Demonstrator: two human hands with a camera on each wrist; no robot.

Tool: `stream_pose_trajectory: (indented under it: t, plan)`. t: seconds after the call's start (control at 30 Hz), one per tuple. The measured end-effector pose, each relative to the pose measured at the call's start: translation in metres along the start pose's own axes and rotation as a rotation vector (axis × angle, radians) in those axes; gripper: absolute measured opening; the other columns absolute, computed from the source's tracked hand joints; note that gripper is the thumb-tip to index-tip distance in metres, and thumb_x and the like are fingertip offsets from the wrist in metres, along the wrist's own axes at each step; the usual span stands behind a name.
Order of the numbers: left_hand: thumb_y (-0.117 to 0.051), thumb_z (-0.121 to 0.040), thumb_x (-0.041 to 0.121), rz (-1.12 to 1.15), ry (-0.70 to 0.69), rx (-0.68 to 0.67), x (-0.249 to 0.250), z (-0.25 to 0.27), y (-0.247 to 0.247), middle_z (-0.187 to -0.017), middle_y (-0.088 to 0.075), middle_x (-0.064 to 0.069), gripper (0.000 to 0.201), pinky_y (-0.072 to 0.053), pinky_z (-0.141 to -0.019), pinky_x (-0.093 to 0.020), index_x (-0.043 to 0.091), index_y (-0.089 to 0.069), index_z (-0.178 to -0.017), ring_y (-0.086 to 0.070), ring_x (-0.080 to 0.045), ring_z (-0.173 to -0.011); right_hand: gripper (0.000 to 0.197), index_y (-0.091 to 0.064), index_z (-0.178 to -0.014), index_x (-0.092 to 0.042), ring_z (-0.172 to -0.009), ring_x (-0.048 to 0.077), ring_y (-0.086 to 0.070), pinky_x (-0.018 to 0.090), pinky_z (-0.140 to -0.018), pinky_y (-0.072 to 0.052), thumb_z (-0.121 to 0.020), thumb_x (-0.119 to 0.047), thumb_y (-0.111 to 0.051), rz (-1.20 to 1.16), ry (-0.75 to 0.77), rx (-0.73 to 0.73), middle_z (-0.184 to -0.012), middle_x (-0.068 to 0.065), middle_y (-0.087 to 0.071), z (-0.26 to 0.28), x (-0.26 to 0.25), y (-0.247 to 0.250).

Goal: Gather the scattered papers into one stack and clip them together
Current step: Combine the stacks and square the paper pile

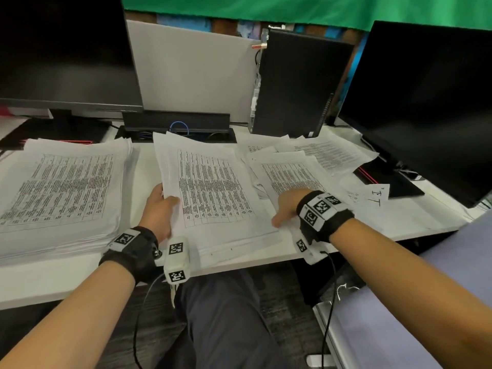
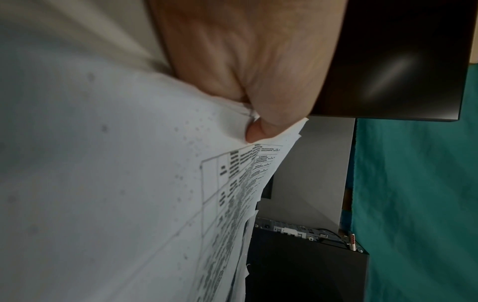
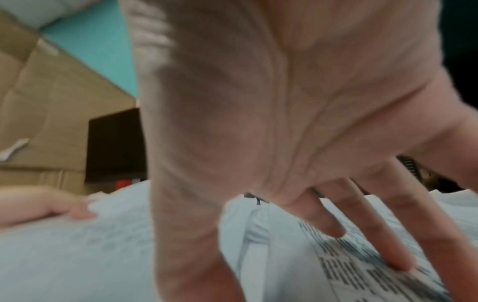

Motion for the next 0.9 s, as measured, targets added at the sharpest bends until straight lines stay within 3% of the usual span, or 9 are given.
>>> stream_pose_trajectory:
  t: [0.07,0.23,0.33,0.4,0.5,0.6,0.7,0.77,0.9]
  plan:
    - [-0.041,-0.093,-0.005,0.025,0.008,0.001,0.001,0.0,-0.001,-0.122,-0.062,-0.014,0.043,-0.049,-0.091,-0.055,0.013,-0.048,-0.131,-0.061,-0.036,-0.108,0.039,-0.056,-0.107,-0.008,-0.091,0.024,-0.057,0.031,-0.079,-0.05,-0.088,-0.041,-0.06,-0.034,-0.004,-0.001,-0.104,0.006,-0.059,-0.008,-0.005,-0.001]
    - [-0.038,-0.091,-0.011,0.043,-0.001,0.003,0.003,0.003,-0.003,-0.125,-0.059,-0.014,0.05,-0.048,-0.095,-0.052,0.012,-0.041,-0.135,-0.059,-0.033,-0.11,0.041,-0.056,-0.127,-0.001,-0.096,0.028,-0.062,0.031,-0.078,-0.05,-0.089,-0.018,-0.06,-0.031,-0.021,0.101,-0.104,0.011,-0.059,-0.019,-0.008,0.002]
    - [-0.037,-0.089,-0.015,0.028,-0.025,0.028,0.004,0.002,-0.001,-0.123,-0.059,-0.014,0.055,-0.048,-0.095,-0.052,0.013,-0.04,-0.136,-0.059,-0.032,-0.11,0.052,-0.042,-0.139,0.002,-0.118,0.03,-0.059,0.03,-0.09,-0.048,-0.092,-0.01,-0.061,-0.101,-0.048,0.143,-0.13,0.016,-0.057,-0.021,-0.001,0.008]
    - [-0.036,-0.089,-0.016,0.007,-0.039,0.022,0.006,0.004,-0.003,-0.117,-0.06,-0.011,0.055,-0.048,-0.094,-0.05,0.013,-0.039,-0.136,-0.059,-0.031,-0.109,0.041,-0.047,-0.134,0.004,-0.119,0.032,-0.059,0.031,-0.091,-0.048,-0.095,-0.008,-0.056,-0.123,-0.063,0.178,-0.132,0.017,-0.057,-0.012,0.004,0.022]
    - [-0.034,-0.09,-0.014,-0.018,-0.037,0.004,0.008,0.004,-0.007,-0.115,-0.06,-0.01,0.053,-0.05,-0.089,-0.044,0.014,-0.04,-0.135,-0.059,-0.03,-0.107,0.026,-0.055,-0.123,0.0,-0.109,0.031,-0.063,0.034,-0.09,-0.05,-0.099,-0.008,-0.048,-0.224,-0.021,0.481,-0.121,0.015,-0.063,0.013,0.0,0.061]
    - [-0.034,-0.09,-0.012,0.0,-0.043,0.023,0.007,0.002,-0.007,-0.117,-0.06,-0.013,0.051,-0.052,-0.086,-0.044,0.016,-0.042,-0.131,-0.06,-0.031,-0.105,0.023,-0.057,-0.117,-0.001,-0.1,0.028,-0.064,0.029,-0.076,-0.046,-0.096,-0.003,-0.047,-0.244,0.141,0.679,-0.112,0.013,-0.065,0.046,-0.038,0.09]
    - [-0.033,-0.089,-0.008,0.028,-0.054,0.036,0.007,0.004,-0.005,-0.112,-0.063,-0.014,0.048,-0.054,-0.077,-0.041,0.018,-0.043,-0.129,-0.063,-0.029,-0.093,0.017,-0.059,-0.089,-0.002,-0.083,0.022,-0.055,0.023,-0.072,-0.042,-0.094,0.002,-0.043,-0.234,0.307,0.609,-0.09,0.007,-0.06,0.057,-0.098,0.097]
    - [-0.033,-0.089,-0.005,0.032,-0.06,0.029,0.009,0.006,-0.006,-0.109,-0.063,-0.012,0.051,-0.054,-0.077,-0.042,0.02,-0.042,-0.134,-0.063,-0.03,-0.092,0.028,-0.045,-0.069,-0.009,-0.084,0.022,-0.057,0.023,-0.07,-0.044,-0.095,0.0,-0.042,-0.199,0.358,0.514,-0.08,0.003,-0.056,0.049,-0.132,0.091]
    - [-0.039,-0.094,0.037,0.055,0.012,-0.025,0.007,0.004,-0.006,-0.124,-0.061,-0.013,0.045,-0.051,-0.087,-0.041,0.021,-0.046,-0.136,-0.061,-0.031,-0.111,0.033,-0.056,-0.093,-0.006,-0.09,0.03,-0.069,0.027,-0.065,-0.052,-0.102,-0.035,-0.042,-0.427,0.422,0.2,-0.098,0.015,-0.067,0.015,-0.167,0.065]
Point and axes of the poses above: each hand's wrist, its own z-axis away from the middle knuckle, its own y-axis out of the back of the hand, x = y × z, the point moved 5 cm from there along -z, towards the middle knuckle
